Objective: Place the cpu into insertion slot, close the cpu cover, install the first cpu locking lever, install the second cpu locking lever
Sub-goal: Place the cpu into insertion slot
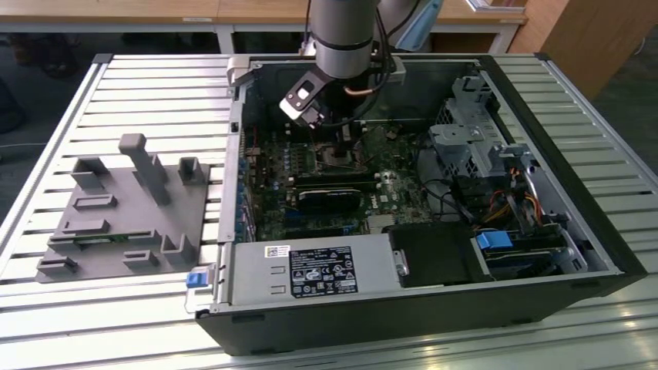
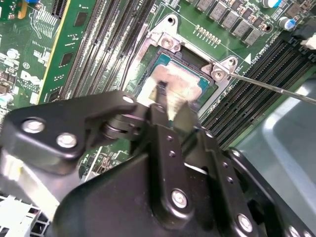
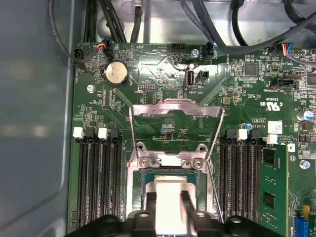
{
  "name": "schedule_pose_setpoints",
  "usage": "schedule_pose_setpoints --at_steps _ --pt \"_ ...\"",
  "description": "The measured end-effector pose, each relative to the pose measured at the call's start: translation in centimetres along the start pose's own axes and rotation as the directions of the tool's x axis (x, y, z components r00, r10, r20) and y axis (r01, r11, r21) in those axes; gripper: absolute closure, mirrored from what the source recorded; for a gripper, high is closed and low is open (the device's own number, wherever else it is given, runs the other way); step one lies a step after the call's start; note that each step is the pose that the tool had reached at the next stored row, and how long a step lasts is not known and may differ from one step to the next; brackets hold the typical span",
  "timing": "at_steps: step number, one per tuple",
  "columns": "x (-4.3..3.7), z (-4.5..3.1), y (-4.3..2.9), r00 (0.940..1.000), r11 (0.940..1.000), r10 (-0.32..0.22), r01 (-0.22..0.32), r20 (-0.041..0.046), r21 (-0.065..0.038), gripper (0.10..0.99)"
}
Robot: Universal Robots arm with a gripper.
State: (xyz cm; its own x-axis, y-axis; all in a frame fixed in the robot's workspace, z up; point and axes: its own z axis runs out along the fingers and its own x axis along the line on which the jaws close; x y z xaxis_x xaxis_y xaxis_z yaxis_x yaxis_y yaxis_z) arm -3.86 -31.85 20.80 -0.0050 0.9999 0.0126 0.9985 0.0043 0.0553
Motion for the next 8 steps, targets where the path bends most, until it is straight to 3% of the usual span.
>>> schedule_pose_setpoints --at_steps 5,8 --pt "0.01 -0.19 0.01 1.0000 1.0000 0.000 0.000 -0.0002 0.000 0.961" --pt "0.00 -0.29 0.02 1.0000 1.0000 0.000 0.000 0.0000 0.000 0.980"
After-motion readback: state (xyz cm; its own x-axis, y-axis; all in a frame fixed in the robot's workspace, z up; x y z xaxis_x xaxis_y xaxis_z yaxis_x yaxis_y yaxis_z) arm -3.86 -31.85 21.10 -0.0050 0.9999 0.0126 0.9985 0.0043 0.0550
